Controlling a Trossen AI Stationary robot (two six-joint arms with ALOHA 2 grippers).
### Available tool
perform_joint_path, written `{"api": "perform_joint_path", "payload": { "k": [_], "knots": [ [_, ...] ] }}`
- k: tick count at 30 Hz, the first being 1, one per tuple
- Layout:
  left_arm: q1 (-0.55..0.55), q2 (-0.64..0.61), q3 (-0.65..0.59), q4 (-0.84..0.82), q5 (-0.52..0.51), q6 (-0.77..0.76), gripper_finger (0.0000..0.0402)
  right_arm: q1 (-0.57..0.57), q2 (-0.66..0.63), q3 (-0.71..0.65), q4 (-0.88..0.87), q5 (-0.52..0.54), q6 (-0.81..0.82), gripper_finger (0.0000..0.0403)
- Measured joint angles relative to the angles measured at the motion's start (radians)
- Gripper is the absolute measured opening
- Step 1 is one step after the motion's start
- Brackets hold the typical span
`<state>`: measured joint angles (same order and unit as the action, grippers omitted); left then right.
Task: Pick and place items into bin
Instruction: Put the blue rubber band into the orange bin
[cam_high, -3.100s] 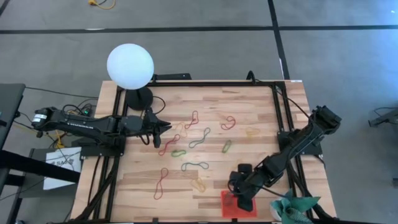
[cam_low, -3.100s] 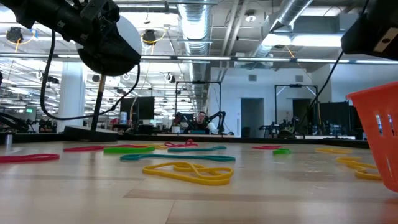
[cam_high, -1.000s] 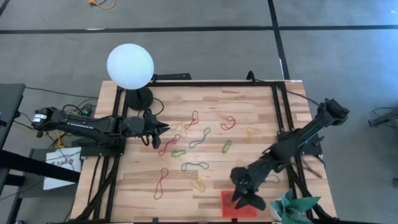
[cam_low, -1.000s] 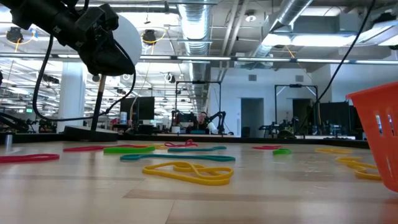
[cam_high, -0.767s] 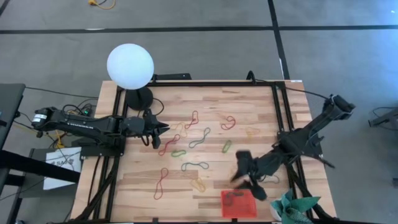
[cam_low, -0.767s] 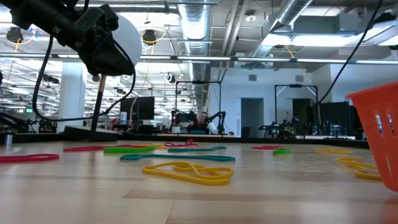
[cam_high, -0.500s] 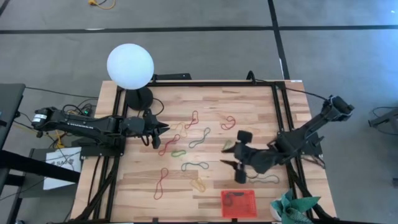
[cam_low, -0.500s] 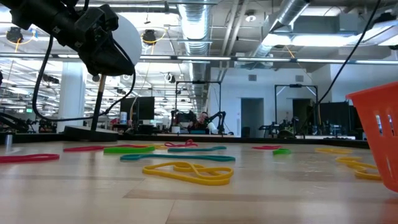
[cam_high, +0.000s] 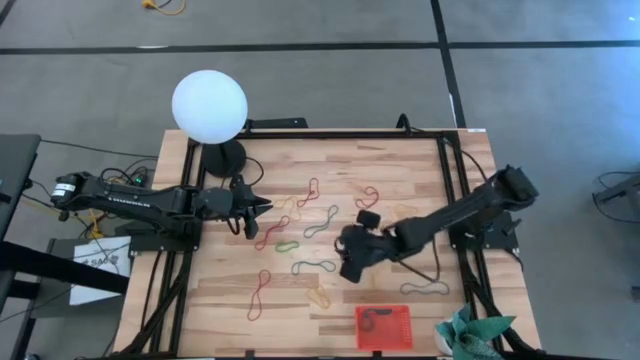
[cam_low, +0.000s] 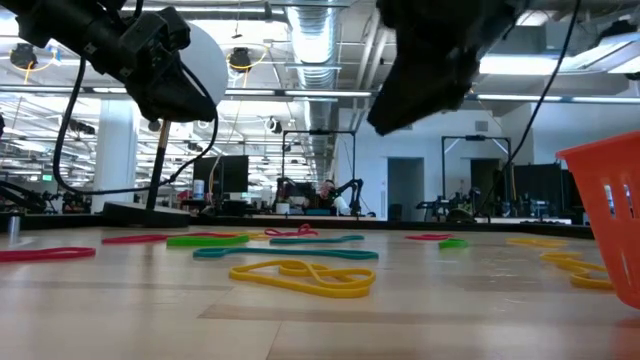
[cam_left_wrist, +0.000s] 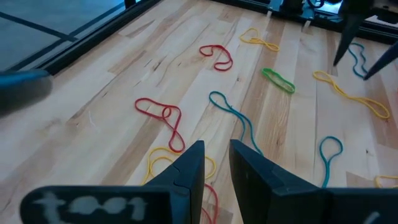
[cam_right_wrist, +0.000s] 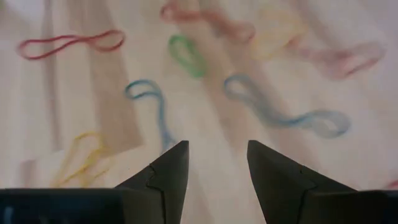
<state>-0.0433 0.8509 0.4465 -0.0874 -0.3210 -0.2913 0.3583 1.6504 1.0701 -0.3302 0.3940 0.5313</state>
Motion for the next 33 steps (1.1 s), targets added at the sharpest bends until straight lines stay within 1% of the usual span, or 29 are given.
{"api": "perform_joint_path", "payload": {
  "k": [3, 6, 16, 18, 22, 25, 27, 30, 33],
  "knots": [
    [0.000, 0.000, 0.000, -0.001, -0.002, 0.000, 0.0063, -0.048, 0.024, 0.025, 0.008, -0.150, 0.070, 0.0157],
    [0.000, 0.000, 0.000, -0.005, -0.008, 0.000, 0.0063, -0.083, 0.045, 0.037, 0.015, -0.213, 0.099, 0.0157],
    [0.000, 0.000, -0.001, -0.013, -0.008, 0.000, 0.0063, -0.173, 0.120, 0.040, 0.031, -0.215, 0.090, 0.0157],
    [0.000, 0.000, -0.001, -0.013, -0.008, 0.000, 0.0063, -0.189, 0.132, 0.038, 0.022, -0.246, 0.090, 0.0157],
    [0.000, 0.000, -0.001, -0.013, -0.008, 0.000, 0.0063, -0.217, 0.162, 0.051, 0.014, -0.348, 0.090, 0.0157],
    [0.000, 0.000, -0.001, -0.013, -0.008, 0.000, 0.0063, -0.225, 0.189, 0.079, 0.018, -0.367, 0.086, 0.0157],
    [0.000, 0.000, -0.001, -0.012, -0.008, 0.000, 0.0063, -0.225, 0.211, 0.100, 0.016, -0.367, 0.048, 0.0154],
    [0.000, 0.000, -0.001, -0.012, -0.008, 0.000, 0.0063, -0.222, 0.246, 0.142, 0.017, -0.367, -0.011, 0.0146],
    [0.000, 0.000, -0.001, -0.012, -0.008, 0.000, 0.0063, -0.223, 0.288, 0.196, -0.006, -0.368, -0.016, 0.0135]
  ]
}}
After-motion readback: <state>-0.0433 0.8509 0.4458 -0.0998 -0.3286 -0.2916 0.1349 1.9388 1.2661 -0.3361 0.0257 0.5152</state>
